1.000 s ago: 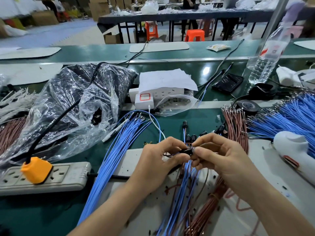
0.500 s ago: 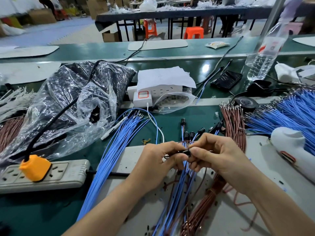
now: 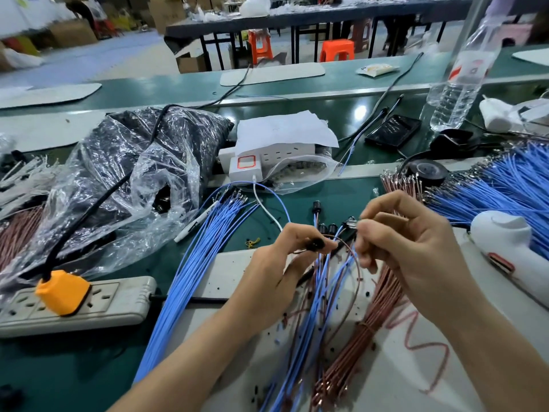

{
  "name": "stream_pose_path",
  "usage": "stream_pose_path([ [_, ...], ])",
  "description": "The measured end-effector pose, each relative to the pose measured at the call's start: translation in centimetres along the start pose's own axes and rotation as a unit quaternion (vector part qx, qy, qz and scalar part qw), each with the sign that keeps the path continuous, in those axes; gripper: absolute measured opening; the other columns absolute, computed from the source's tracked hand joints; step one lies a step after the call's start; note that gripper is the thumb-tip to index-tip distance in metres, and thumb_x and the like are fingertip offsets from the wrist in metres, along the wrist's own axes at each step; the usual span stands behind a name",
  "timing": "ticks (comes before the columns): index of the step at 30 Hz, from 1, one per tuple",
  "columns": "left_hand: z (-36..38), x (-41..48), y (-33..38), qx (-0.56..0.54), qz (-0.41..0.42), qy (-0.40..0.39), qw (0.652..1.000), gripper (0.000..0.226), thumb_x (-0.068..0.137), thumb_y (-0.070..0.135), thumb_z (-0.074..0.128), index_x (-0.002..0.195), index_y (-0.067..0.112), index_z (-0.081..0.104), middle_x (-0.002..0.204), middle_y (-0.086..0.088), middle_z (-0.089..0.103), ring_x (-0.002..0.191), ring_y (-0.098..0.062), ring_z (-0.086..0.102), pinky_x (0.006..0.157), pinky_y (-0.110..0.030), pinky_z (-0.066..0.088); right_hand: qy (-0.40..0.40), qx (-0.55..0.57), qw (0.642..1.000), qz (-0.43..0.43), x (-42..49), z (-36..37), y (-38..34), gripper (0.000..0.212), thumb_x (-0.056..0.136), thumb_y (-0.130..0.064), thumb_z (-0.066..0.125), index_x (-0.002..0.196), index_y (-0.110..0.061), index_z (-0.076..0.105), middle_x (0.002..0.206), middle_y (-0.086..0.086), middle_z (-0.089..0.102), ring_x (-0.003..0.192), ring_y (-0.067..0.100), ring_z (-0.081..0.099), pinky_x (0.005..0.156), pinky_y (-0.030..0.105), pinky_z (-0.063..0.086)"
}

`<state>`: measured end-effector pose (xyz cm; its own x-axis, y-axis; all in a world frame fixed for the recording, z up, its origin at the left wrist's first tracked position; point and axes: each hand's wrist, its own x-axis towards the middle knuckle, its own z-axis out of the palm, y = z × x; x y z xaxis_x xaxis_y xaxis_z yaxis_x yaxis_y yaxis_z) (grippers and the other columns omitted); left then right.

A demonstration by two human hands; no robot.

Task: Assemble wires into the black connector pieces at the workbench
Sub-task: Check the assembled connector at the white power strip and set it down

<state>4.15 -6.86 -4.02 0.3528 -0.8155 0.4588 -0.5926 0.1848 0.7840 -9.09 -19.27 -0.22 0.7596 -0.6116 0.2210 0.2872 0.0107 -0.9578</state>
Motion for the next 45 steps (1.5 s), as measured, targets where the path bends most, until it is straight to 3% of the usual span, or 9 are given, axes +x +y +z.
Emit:
stream_pose_path([
  [6,-0.1,-0.1,-0.3,-0.011,0.010,-0.005,1.000,0.027,0.094,0.001,0.046,0.105,0.025,0.049,0.117,0.011,0.065,0.111,-0.004,0.061,0.092,-0.014,0.043,-0.010,-0.014,1.000,-0.006,-0.3,0.6,0.5,0.009,0.067,-0.017,0.069,0.074,-0.016,0.063,0.060,0.012,0.065,0.050,0.022,0.060,0.050,0.026,0.051],
  [13,-0.2,-0.1,-0.6,0.021,0.011,-0.005,1.000,0.025,0.093,0.008,0.050,0.109,0.026,0.048,0.095,0.026,0.060,0.086,0.006,0.059,0.076,-0.011,0.043,-0.030,-0.080,0.996,-0.039,-0.8,1.5,1.0,0.006,0.080,0.001,0.066,0.082,-0.004,0.063,0.064,0.013,0.069,0.050,0.023,0.064,0.051,0.024,0.053],
  [17,-0.2,0.0,-0.7,0.034,0.019,-0.005,0.999,0.027,0.092,0.005,0.053,0.108,0.025,0.050,0.093,0.024,0.061,0.089,-0.001,0.063,0.077,-0.013,0.045,-0.021,-0.143,0.987,-0.066,-0.8,1.4,1.4,0.006,0.077,-0.014,0.068,0.082,-0.012,0.066,0.068,0.007,0.070,0.054,0.018,0.066,0.055,0.023,0.055],
  [20,-0.3,0.0,-0.9,0.040,0.022,0.000,0.999,0.023,0.091,0.004,0.056,0.108,0.019,0.055,0.096,0.023,0.061,0.092,0.002,0.062,0.082,-0.012,0.044,-0.007,-0.243,0.963,-0.115,-0.8,1.3,1.6,0.012,0.079,-0.010,0.075,0.082,-0.019,0.067,0.071,-0.003,0.070,0.058,0.012,0.067,0.059,0.024,0.056],
  [24,-0.4,0.0,-0.9,0.050,0.027,0.006,0.998,0.020,0.089,0.007,0.059,0.106,0.016,0.060,0.092,0.018,0.063,0.088,0.003,0.062,0.081,-0.011,0.045,-0.018,-0.352,0.920,-0.174,-0.8,1.3,1.8,0.005,0.077,-0.011,0.069,0.081,-0.013,0.067,0.067,-0.010,0.067,0.062,0.005,0.065,0.061,0.023,0.055],
  [28,-0.3,-0.1,-1.0,0.049,0.011,0.000,0.999,0.017,0.088,0.011,0.060,0.105,0.012,0.062,0.088,0.023,0.062,0.081,0.010,0.060,0.078,-0.008,0.043,-0.037,-0.294,0.950,-0.098,-0.7,0.8,1.8,0.012,0.081,-0.008,0.072,0.080,-0.018,0.064,0.071,-0.003,0.070,0.058,0.011,0.066,0.058,0.026,0.056],
  [33,-0.3,-0.1,-1.0,0.038,-0.004,0.002,0.999,0.018,0.086,0.012,0.061,0.104,0.010,0.064,0.090,0.015,0.068,0.083,0.003,0.065,0.078,-0.015,0.049,-0.047,-0.141,0.989,0.006,-0.4,0.5,1.8,0.008,0.084,0.003,0.064,0.080,-0.003,0.061,0.067,0.012,0.070,0.054,0.025,0.066,0.053,0.026,0.054],
  [41,-0.4,-0.2,-1.0,0.035,-0.009,0.002,0.999,0.020,0.084,0.005,0.067,0.104,0.009,0.066,0.090,0.014,0.068,0.079,0.008,0.062,0.079,-0.015,0.049,-0.040,-0.084,0.995,0.044,-0.2,0.5,1.7,0.003,0.084,0.006,0.060,0.083,0.008,0.058,0.064,0.019,0.067,0.052,0.028,0.064,0.050,0.027,0.053],
  [45,-0.5,-0.2,-0.9,0.022,-0.014,0.013,1.000,0.016,0.085,0.011,0.066,0.101,0.010,0.065,0.081,0.019,0.066,0.068,0.009,0.061,0.073,-0.013,0.047,-0.057,-0.126,0.990,0.019,-0.3,0.7,1.7,0.004,0.085,0.008,0.060,0.083,0.005,0.057,0.069,0.016,0.068,0.059,0.027,0.067,0.058,0.026,0.056],
])
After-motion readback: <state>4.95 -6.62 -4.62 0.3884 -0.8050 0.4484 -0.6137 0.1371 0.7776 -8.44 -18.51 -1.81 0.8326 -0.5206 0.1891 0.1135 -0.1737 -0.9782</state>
